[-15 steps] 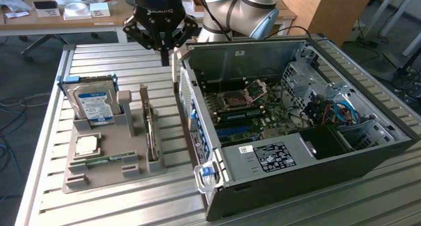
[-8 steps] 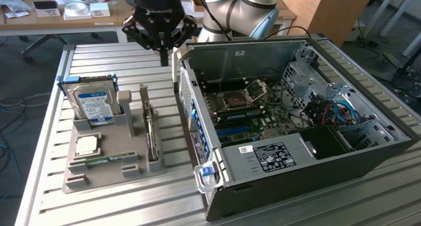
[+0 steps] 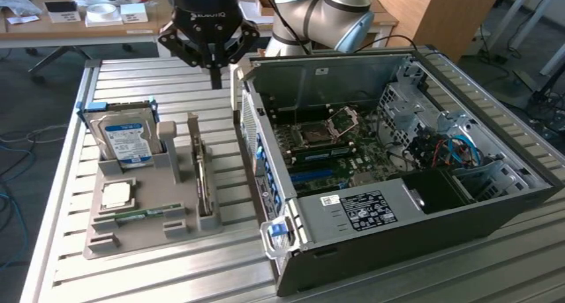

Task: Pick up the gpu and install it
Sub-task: 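Reach for the gpu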

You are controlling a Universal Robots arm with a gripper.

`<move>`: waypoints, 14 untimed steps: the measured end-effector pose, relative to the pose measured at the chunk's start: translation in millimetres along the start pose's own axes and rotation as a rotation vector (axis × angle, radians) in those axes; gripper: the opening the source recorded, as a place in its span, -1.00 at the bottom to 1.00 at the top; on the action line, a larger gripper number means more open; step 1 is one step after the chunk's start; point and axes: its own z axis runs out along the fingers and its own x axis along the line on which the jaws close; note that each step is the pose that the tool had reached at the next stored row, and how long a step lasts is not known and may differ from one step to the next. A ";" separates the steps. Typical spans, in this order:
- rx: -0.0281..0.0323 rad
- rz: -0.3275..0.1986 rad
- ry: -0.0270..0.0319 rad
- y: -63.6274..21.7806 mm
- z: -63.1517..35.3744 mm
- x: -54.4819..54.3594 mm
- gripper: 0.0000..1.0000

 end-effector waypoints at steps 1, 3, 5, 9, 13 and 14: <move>0.0000 0.000 0.0000 0.0 0.0 0.2 -0.79; 0.0001 0.000 0.0002 0.0 -0.1 0.4 -0.79; 0.0001 0.000 0.0001 0.0 0.0 0.6 -0.79; 0.0001 0.000 0.0001 -0.1 -0.1 1.0 -0.79; 0.0001 0.000 0.0002 -0.3 -0.2 3.6 -0.79; 0.0001 0.000 0.0002 -0.3 -0.2 3.7 -0.79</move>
